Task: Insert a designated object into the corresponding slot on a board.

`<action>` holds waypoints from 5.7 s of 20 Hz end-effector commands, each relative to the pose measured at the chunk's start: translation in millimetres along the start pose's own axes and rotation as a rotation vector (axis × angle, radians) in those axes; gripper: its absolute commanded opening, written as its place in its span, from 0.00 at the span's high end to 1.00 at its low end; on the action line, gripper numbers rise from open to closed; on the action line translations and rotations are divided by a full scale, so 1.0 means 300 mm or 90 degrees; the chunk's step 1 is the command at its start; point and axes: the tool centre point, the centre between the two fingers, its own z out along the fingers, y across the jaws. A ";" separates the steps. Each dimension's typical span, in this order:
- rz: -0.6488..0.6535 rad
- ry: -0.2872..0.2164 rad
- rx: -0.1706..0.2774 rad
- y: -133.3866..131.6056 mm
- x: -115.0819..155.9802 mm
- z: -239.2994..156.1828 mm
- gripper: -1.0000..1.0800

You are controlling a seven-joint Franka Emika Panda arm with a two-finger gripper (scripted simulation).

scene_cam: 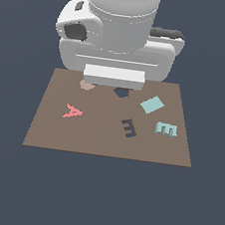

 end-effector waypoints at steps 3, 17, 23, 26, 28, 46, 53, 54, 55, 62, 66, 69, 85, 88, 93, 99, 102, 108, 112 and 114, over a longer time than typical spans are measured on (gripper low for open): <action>-0.002 0.000 0.000 -0.001 0.001 0.001 0.04; -0.136 0.000 0.003 -0.061 0.077 0.058 0.04; -0.264 -0.001 0.005 -0.134 0.137 0.112 0.04; -0.347 -0.001 0.006 -0.187 0.167 0.146 0.04; -0.409 -0.001 0.007 -0.229 0.185 0.171 0.04; -0.842 -0.004 0.013 -0.546 0.181 0.347 0.04; -0.907 -0.004 0.013 -0.590 0.159 0.373 0.04; -0.911 -0.004 0.013 -0.593 0.157 0.375 0.04; -0.914 -0.005 0.013 -0.594 0.156 0.376 0.04; -0.914 -0.005 0.013 -0.595 0.154 0.398 0.04; -0.916 -0.005 0.013 -0.596 0.152 0.439 0.04; -0.916 -0.005 0.013 -0.595 0.152 0.444 1.00; -0.901 -0.005 0.013 -0.588 0.157 0.443 1.00; -0.878 -0.005 0.013 -0.578 0.164 0.442 1.00; -0.814 -0.006 0.012 -0.547 0.183 0.440 1.00; -0.699 -0.006 0.011 -0.487 0.207 0.435 1.00; -0.625 -0.007 0.011 -0.446 0.217 0.432 1.00; -0.463 -0.008 0.010 -0.354 0.220 0.425 1.00; -0.375 -0.009 0.009 -0.304 0.211 0.421 1.00; -0.338 -0.009 0.009 -0.283 0.205 0.420 1.00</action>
